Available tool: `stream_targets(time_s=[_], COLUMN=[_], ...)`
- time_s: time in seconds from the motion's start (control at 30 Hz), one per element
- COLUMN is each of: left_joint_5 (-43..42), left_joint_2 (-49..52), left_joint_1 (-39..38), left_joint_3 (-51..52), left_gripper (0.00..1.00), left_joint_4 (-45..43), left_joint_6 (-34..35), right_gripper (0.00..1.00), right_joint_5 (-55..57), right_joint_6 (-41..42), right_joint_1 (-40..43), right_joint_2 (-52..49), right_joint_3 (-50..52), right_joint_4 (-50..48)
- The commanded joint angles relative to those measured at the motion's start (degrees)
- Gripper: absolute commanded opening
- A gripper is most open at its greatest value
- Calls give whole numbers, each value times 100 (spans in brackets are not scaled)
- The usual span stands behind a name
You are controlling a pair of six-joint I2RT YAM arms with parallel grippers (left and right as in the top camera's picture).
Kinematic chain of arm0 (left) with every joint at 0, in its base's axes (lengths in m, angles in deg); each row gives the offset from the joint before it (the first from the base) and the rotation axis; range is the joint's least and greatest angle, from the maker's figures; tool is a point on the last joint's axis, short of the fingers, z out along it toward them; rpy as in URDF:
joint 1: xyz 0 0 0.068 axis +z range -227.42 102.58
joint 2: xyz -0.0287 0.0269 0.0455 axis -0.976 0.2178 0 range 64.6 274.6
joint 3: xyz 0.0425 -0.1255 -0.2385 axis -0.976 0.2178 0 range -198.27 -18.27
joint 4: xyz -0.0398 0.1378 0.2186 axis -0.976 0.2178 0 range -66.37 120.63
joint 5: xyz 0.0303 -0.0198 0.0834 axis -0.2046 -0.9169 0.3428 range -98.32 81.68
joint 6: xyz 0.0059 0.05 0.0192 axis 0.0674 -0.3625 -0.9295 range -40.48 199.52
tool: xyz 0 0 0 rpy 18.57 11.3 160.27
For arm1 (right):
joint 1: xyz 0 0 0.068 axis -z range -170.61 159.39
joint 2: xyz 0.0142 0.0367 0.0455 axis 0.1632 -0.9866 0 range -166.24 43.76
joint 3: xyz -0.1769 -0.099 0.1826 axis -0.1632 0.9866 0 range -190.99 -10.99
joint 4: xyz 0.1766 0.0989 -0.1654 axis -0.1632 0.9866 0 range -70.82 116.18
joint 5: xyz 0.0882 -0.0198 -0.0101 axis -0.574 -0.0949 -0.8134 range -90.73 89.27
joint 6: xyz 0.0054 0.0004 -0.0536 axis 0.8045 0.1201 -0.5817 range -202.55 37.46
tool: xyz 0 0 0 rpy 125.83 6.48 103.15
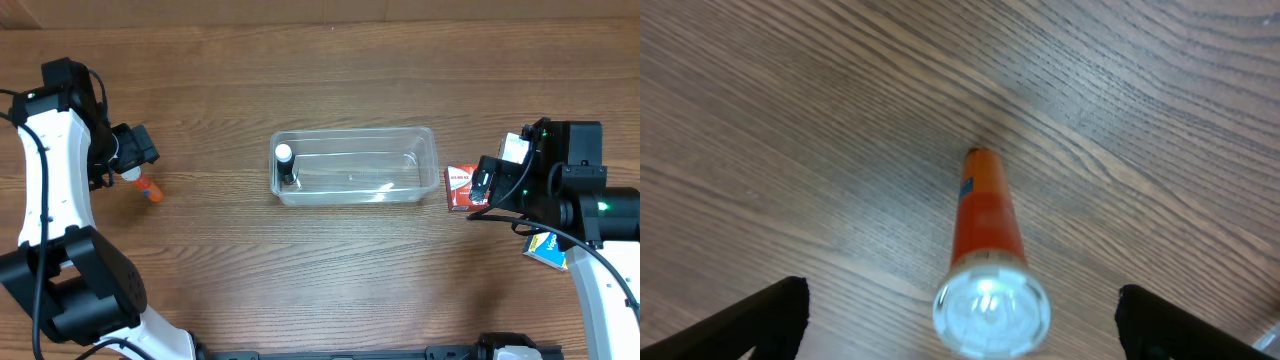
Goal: Pack container
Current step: 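Move the left gripper to the orange tube and grasp it, then place the orange tube in the container beside the black bottle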
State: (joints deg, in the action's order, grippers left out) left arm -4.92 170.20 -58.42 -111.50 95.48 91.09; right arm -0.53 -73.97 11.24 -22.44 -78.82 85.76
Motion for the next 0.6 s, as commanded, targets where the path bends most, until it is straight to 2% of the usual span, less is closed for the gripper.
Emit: stream_targets(time_s=[0.0, 0.03, 0.13, 0.23, 0.47, 0.57], left_joint_5=[-83, -92, -225, -372, -494, -494], left_joint_2=[262, 293, 400, 490, 507, 507], left_joint_1=[-2, -2, -7, -28, -33, -33], left_joint_3=[-13, -13, -11, 13, 20, 20], left_gripper=[92, 90, 75, 68, 35, 28], left_joint_4=[-101, -114, -118, -122, -57, -13], left_joint_6=[-129, -129, -129, -129, -129, -129], right_gripper=[100, 100, 100, 100, 100, 100], right_joint_5=[-33, -33, -33, -33, -35, -35], right_joint_6=[24, 24, 24, 26, 24, 24], right_joint_1=[15, 15, 15, 15, 15, 15], right_joint_2=[-7, -7, -7, -7, -7, -7], right_joint_3=[-155, -155, -155, -155, -155, -155], right_joint_4=[-22, -22, -22, -22, -20, -22])
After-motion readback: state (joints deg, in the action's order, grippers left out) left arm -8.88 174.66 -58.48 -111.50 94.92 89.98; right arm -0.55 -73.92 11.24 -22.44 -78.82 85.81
